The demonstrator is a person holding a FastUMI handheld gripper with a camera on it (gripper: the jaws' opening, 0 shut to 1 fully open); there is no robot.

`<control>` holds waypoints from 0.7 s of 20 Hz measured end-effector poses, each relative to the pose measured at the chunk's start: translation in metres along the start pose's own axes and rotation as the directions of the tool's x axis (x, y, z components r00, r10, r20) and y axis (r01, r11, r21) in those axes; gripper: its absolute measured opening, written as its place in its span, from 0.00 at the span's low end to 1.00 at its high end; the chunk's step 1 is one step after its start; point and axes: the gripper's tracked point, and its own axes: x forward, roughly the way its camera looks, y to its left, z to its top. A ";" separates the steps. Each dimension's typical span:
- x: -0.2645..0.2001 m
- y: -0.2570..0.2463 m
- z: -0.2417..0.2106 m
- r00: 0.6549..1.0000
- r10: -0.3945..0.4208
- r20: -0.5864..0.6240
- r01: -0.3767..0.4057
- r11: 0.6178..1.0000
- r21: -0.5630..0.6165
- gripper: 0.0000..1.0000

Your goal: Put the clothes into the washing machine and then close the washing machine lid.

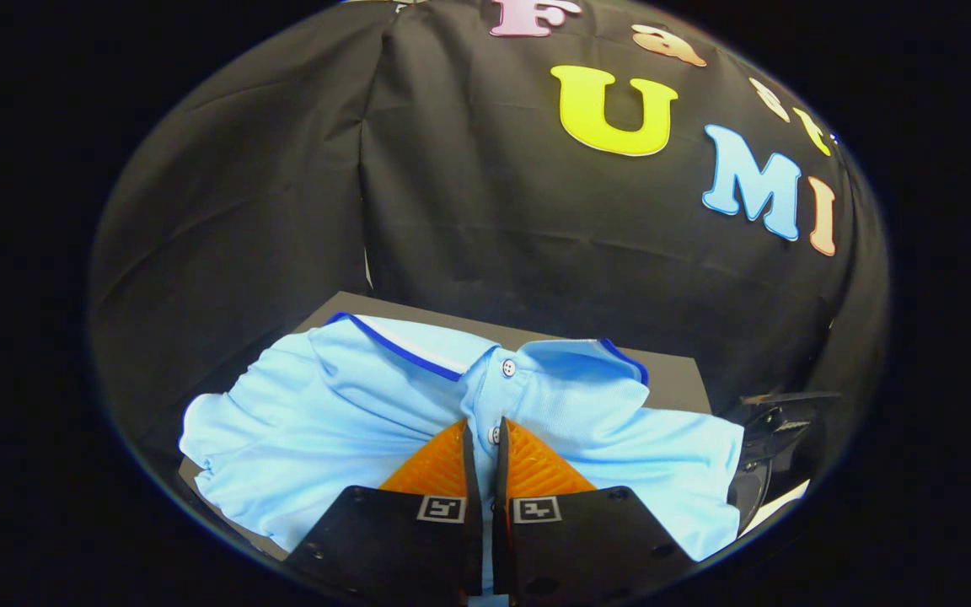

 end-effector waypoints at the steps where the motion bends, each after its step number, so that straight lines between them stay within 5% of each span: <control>1: -0.003 0.001 0.005 1.000 0.004 0.021 -0.004 1.000 0.003 0.06; 14: -0.089 -0.006 0.086 0.962 0.085 0.258 -0.095 0.995 0.026 0.06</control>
